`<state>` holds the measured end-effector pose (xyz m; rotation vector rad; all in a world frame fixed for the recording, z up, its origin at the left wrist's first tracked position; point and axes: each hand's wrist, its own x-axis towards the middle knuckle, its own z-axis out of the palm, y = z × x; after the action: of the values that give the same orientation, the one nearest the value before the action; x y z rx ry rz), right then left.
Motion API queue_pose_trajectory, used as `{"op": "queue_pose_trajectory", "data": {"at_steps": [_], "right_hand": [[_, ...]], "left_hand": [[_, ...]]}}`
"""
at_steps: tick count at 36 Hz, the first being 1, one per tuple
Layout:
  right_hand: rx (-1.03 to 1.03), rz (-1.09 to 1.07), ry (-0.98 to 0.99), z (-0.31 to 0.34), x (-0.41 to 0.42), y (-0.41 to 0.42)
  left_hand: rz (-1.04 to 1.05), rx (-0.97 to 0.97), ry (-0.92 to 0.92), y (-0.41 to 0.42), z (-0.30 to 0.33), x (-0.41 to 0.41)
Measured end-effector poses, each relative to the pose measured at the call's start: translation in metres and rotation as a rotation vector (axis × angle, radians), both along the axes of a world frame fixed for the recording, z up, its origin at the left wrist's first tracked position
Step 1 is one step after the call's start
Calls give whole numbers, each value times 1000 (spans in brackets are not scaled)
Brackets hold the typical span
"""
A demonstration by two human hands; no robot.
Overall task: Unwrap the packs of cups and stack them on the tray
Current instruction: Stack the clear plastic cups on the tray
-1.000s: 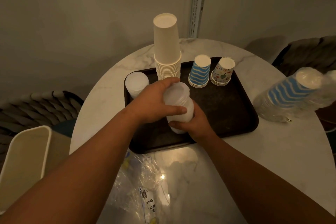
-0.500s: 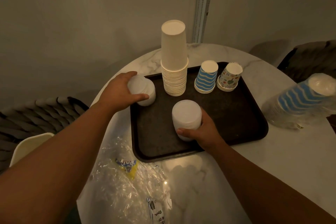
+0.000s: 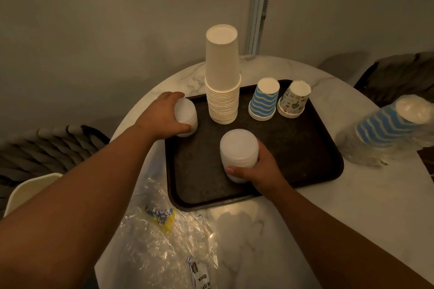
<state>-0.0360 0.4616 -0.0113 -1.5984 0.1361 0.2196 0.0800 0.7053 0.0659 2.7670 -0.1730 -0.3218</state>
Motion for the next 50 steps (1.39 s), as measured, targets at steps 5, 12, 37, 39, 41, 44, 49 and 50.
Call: {"op": "queue_pose_trajectory", "data": {"at_steps": [5, 12, 37, 39, 41, 44, 49, 50], "right_hand": [[-8, 1, -5, 1, -1, 0], [5, 1, -11, -1, -1, 0], [-138, 39, -97, 1, -3, -1], [-119, 40, -90, -1, -3, -1], [-111, 40, -93, -2, -3, -1], [-87, 40, -82, -2, -2, -1], [-83, 39, -88, -1, -2, 0], [-76, 38, -86, 0, -2, 0]], "left_hand": [[-48, 3, -6, -5, 6, 0], [-112, 102, 111, -10, 11, 10], [-511, 112, 123, -98, 55, -68], [-502, 118, 118, -98, 53, -67], [-497, 108, 120, -97, 52, -66], [-500, 74, 110, -96, 49, -64], [-490, 53, 127, -97, 45, -64], [-485, 43, 121, -96, 44, -64]]}}
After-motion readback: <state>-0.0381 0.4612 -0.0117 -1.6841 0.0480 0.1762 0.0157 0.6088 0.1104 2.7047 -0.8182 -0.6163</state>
